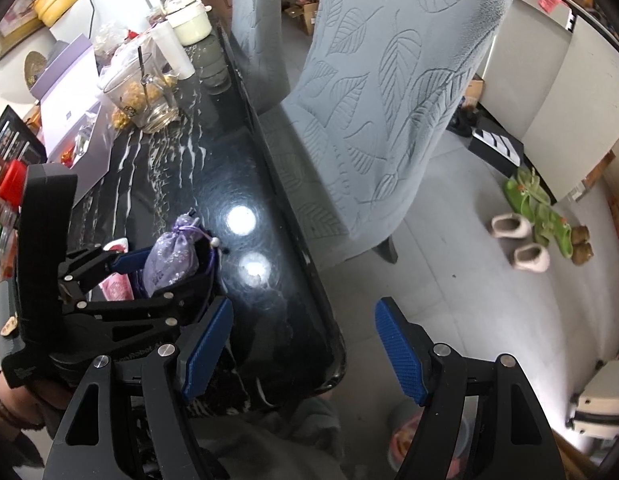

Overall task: Organize soft objects
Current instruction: 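Grasp the lavender brocade pouch with the left tool, then grasp the pink rose cone packet with the right tool while the left tool holds the pouch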

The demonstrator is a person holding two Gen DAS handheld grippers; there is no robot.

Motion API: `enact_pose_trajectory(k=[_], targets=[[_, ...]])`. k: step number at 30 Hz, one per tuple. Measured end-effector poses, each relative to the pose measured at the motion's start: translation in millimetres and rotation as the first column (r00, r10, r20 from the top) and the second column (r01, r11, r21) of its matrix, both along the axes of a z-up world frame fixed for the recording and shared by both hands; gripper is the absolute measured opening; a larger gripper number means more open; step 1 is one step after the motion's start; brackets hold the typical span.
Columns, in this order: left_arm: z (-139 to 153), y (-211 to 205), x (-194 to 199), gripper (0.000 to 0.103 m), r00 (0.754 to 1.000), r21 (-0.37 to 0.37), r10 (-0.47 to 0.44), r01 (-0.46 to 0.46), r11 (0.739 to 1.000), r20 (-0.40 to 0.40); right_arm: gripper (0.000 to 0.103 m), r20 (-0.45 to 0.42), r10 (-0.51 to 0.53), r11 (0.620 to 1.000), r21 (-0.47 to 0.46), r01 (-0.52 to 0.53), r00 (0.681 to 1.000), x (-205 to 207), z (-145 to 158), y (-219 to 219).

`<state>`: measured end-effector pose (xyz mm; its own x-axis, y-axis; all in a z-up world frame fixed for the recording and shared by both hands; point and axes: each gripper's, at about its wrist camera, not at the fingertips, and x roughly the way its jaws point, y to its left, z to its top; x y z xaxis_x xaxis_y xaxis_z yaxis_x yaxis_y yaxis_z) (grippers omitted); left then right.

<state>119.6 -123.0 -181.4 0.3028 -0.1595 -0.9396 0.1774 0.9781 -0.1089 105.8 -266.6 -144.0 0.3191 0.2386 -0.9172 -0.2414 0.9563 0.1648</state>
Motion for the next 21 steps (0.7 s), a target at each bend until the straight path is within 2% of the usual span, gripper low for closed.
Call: enact_pose_trajectory(k=[11, 17, 21], targets=[[48, 16, -21, 0.053, 0.996, -0.069, 0.041, -0.036, 0.997, 0.073, 0.074, 0.011, 0.014, 1.000, 0.020, -0.014, 1.000, -3, 7, 4], [82, 39, -29, 0.053, 0.987, -0.067, 0.083, -0.074, 0.995, 0.139, 0.074, 0.017, 0.057, 0.998, 0.040, -0.058, 0.998, -5, 11, 23], [101, 61, -41, 0.053, 0.975, -0.065, 0.144, -0.135, 0.989, 0.168, 0.074, 0.003, 0.107, 0.993, 0.052, -0.107, 0.994, -6, 8, 43]])
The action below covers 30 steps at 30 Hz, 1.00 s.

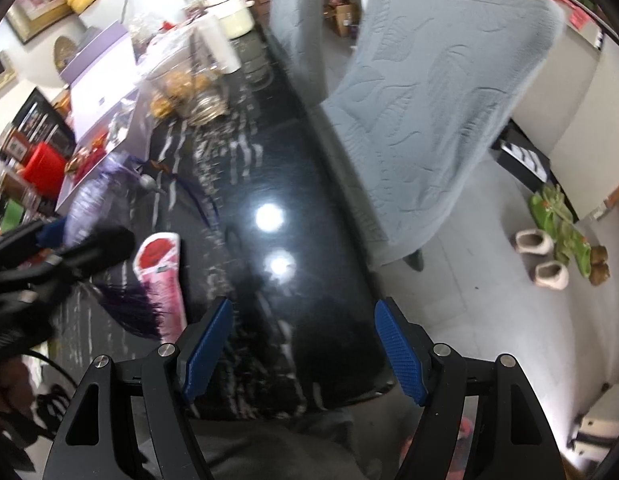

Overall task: Organize soft objects
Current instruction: 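Grasp the pink rose cone packet with the right tool while the left tool holds the pouch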

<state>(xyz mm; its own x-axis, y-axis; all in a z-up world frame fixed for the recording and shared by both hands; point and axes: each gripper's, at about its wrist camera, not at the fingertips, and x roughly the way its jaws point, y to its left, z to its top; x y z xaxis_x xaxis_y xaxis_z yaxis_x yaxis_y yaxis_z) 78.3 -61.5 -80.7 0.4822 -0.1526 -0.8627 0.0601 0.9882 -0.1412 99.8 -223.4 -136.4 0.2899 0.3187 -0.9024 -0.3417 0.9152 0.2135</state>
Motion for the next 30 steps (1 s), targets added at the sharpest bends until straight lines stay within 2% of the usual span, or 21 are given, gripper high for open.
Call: enact_pose_trajectory(k=[4, 10, 16, 20, 25, 27, 30], targets=[[1, 26, -16, 0.053, 0.997, 0.014, 0.071, -0.071, 0.997, -0.008, 0.074, -0.021, 0.064, 0.998, 0.007, -0.064, 0.998, -4, -8, 26], [-17, 66, -43, 0.053, 0.985, 0.040, 0.162, -0.160, 0.986, -0.062, 0.074, -0.063, 0.173, 0.985, 0.002, -0.173, 0.983, -17, -28, 76], [-33, 99, -62, 0.053, 0.967, 0.043, 0.226, -0.222, 0.974, -0.118, 0.074, -0.053, 0.281, 0.958, -0.038, -0.283, 0.958, -25, -50, 127], [-35, 112, -66, 0.053, 0.960, 0.039, 0.253, -0.250, 0.967, -0.123, 0.074, -0.062, 0.314, 0.946, -0.065, -0.318, 0.947, -26, -60, 146], [-39, 120, -63, 0.053, 0.958, 0.035, 0.258, -0.256, 0.966, -0.123, 0.074, -0.022, 0.318, 0.940, -0.119, -0.319, 0.948, -30, -60, 154], [-41, 122, -61, 0.053, 0.958, 0.031, 0.257, -0.255, 0.966, -0.126, 0.067, 0.015, 0.322, 0.933, -0.178, -0.314, 0.947, -32, -61, 155], [-43, 124, -59, 0.053, 0.959, 0.026, 0.253, -0.252, 0.967, -0.130, 0.057, 0.028, 0.302, 0.940, -0.174, -0.293, 0.953, -29, -60, 147]])
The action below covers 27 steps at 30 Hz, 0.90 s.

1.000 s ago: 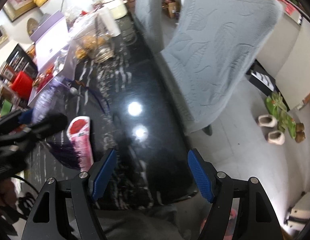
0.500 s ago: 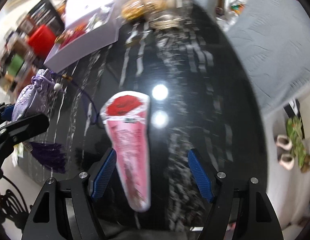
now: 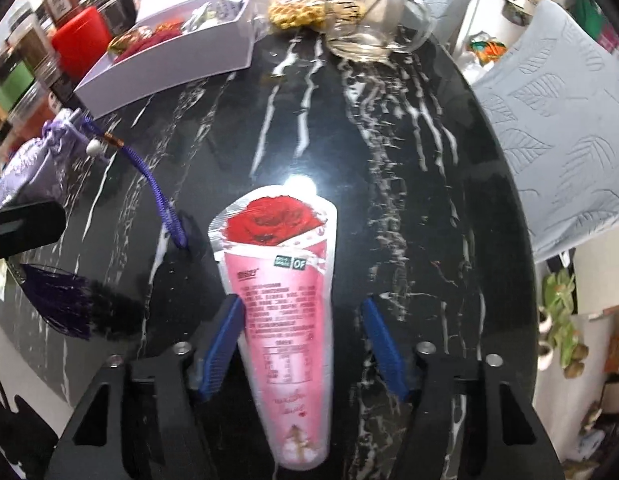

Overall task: Organize soft objects
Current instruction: 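Grasp the pink rose cone packet with the right tool while the left tool holds the pouch, then lift the cone packet with the right tool while the left tool lifts the pouch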

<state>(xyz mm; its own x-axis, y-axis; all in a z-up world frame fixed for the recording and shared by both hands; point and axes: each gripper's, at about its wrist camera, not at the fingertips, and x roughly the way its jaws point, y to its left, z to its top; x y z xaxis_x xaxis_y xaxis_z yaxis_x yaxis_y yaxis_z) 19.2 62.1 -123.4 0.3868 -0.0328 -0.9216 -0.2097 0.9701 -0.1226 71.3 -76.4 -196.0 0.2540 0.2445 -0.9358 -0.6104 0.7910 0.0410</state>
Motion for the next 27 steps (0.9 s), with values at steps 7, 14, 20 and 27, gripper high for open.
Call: enact_pose_trajectory(k=[7, 14, 20, 27], targets=[[-3, -18, 13, 0.053, 0.999, -0.033, -0.032, 0.032, 0.999, 0.004, 0.054, 0.011, -0.083, 0.996, -0.023, 0.083, 0.996, 20, 0, -36], [-2, -61, 33, 0.053, 0.994, -0.065, -0.110, 0.111, 0.992, 0.027, 0.043, 0.027, -0.161, 0.986, -0.033, 0.162, 0.987, 42, 1, -86], [-1, -89, 51, 0.053, 0.986, -0.081, -0.164, 0.166, 0.983, 0.036, 0.046, 0.008, -0.149, 0.989, -0.014, 0.149, 0.989, 52, 2, -104], [-3, -97, 69, 0.053, 0.984, -0.067, -0.178, 0.179, 0.982, 0.028, 0.094, 0.064, -0.203, 0.978, 0.059, 0.200, 0.977, 67, 10, -112]])
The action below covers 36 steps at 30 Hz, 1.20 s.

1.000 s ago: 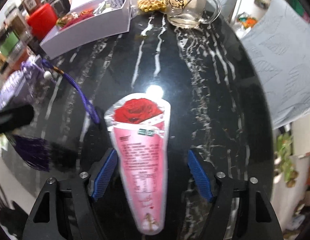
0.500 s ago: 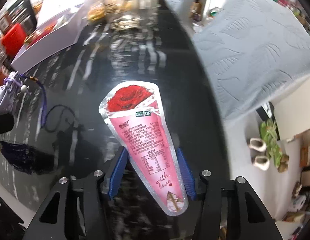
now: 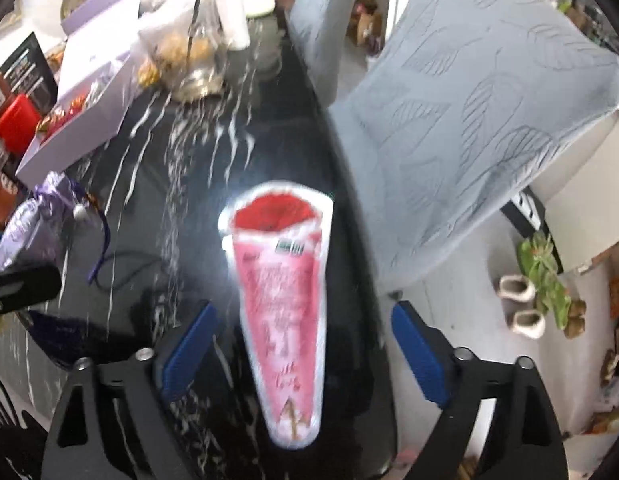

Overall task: Organize soft objects
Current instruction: 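Lift the cone packet with the right tool while the left tool lifts the pouch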

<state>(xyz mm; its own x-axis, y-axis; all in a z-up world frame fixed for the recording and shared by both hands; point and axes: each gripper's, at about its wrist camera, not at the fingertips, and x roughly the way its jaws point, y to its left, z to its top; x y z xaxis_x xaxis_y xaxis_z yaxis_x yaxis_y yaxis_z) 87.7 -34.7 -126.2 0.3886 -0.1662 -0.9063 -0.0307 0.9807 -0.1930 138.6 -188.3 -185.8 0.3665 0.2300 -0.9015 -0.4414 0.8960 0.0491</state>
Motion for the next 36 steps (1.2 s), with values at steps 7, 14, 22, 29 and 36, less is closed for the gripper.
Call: enact_pose_trajectory(k=[7, 14, 22, 29, 36], targets=[[-6, 2, 18, 0.053, 1.000, 0.017, 0.011, -0.011, 1.000, -0.014, 0.103, -0.043, 0.038, 0.999, -0.032, -0.040, 0.998, 23, -20, 11], [-11, -8, 31, 0.053, 1.000, 0.011, 0.003, -0.003, 1.000, -0.024, 0.086, -0.140, 0.029, 0.995, 0.101, -0.014, 0.990, 38, -31, -14], [-12, -24, 41, 0.053, 0.999, 0.001, -0.028, 0.028, 1.000, -0.025, 0.051, -0.201, -0.008, 0.977, 0.208, 0.050, 0.980, 50, -28, -45], [-10, -34, 44, 0.053, 0.998, 0.002, -0.058, 0.058, 0.998, -0.018, 0.029, -0.146, 0.019, 0.978, 0.207, 0.011, 0.989, 40, -18, -47], [4, -35, 40, 0.053, 0.998, 0.005, -0.060, 0.060, 0.998, 0.006, 0.029, -0.120, -0.006, 0.980, 0.196, 0.030, 0.993, 34, -6, -50]])
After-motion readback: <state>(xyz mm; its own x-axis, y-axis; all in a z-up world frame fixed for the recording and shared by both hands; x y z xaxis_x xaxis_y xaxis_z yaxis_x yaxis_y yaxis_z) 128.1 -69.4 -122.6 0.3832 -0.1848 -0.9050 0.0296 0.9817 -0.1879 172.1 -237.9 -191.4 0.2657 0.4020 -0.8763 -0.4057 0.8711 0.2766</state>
